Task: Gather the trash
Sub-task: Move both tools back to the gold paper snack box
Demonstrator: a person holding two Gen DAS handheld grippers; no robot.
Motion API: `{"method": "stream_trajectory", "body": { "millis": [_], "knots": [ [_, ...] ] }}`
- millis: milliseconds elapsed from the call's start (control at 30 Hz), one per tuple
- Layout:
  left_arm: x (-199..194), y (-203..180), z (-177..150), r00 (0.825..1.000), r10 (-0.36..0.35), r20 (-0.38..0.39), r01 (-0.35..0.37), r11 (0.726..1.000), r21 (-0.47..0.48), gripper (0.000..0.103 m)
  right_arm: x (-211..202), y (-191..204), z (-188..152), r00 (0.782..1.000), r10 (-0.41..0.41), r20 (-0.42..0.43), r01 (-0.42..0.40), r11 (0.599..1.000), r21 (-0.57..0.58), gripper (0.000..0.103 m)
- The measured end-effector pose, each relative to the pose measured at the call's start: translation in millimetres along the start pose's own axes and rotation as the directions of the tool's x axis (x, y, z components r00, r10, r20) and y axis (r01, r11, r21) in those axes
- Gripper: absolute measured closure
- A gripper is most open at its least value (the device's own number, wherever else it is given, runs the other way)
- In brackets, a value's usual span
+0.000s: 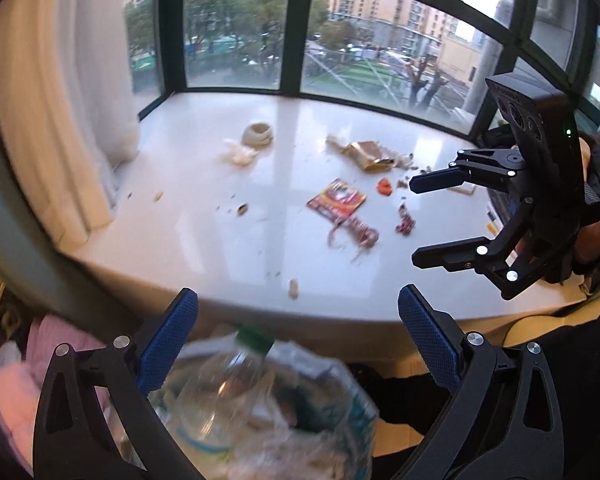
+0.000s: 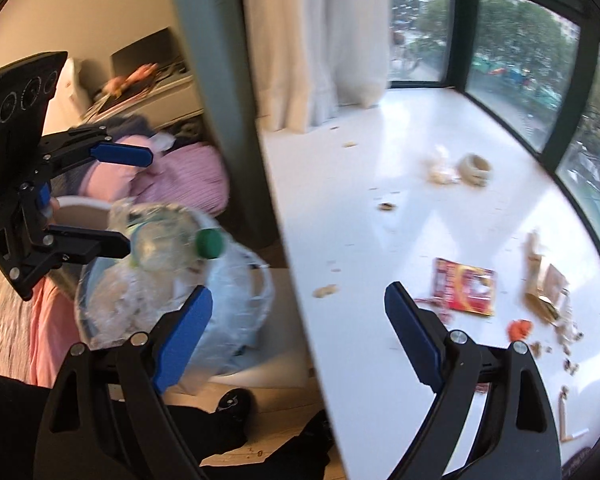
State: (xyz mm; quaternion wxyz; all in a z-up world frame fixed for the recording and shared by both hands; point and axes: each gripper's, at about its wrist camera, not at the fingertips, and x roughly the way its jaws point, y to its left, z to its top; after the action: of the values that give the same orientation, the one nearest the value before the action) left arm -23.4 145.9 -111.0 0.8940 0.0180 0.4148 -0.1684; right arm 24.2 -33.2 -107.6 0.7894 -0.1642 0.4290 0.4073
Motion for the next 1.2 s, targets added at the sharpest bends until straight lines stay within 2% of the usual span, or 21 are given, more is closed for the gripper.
{"method": "stream_trajectory", "body": {
  "millis": [267,433,567,700,833,1000,1100,1200],
  "knots": [
    [36,-35,49,0.998,-0.064,-0.002,0.064,0.994,0.094,0.006,-33,-80,-12,0.992,-0.122,0.034,0.117,0.985,0.128,0.018],
    [63,-57,77,0.995,-0.094,-0.03,0.098,0.982,0.163,0.006,-48,-129,-19,0.982,-0.185,0.029,0.179,0.973,0.143,0.018],
    [90,-77,104,0.992,-0.11,-0.058,0.121,0.967,0.223,0.006,-57,-171,-22,0.978,-0.21,0.013,0.207,0.969,0.135,0.018],
    [122,-97,132,0.99,-0.107,-0.089,0.13,0.943,0.306,0.006,-62,-219,-24,0.98,-0.2,0.001,0.198,0.971,0.134,0.018],
    [156,-113,160,0.987,-0.117,-0.108,0.15,0.912,0.383,0.006,-58,-258,-24,0.981,-0.194,-0.017,0.195,0.978,0.076,0.018],
    [205,-125,200,0.983,-0.129,-0.129,0.172,0.884,0.435,0.006,-42,-293,-26,0.978,-0.203,-0.056,0.198,0.977,-0.08,0.018],
    [237,-133,221,0.982,-0.115,-0.15,0.174,0.863,0.474,0.006,-30,-318,-26,0.98,-0.179,-0.085,0.168,0.978,-0.127,0.018],
    [271,-145,234,0.978,-0.104,-0.181,0.187,0.822,0.538,0.006,-14,-343,-26,0.985,-0.125,-0.121,0.105,0.982,-0.158,0.018]
  ]
}}
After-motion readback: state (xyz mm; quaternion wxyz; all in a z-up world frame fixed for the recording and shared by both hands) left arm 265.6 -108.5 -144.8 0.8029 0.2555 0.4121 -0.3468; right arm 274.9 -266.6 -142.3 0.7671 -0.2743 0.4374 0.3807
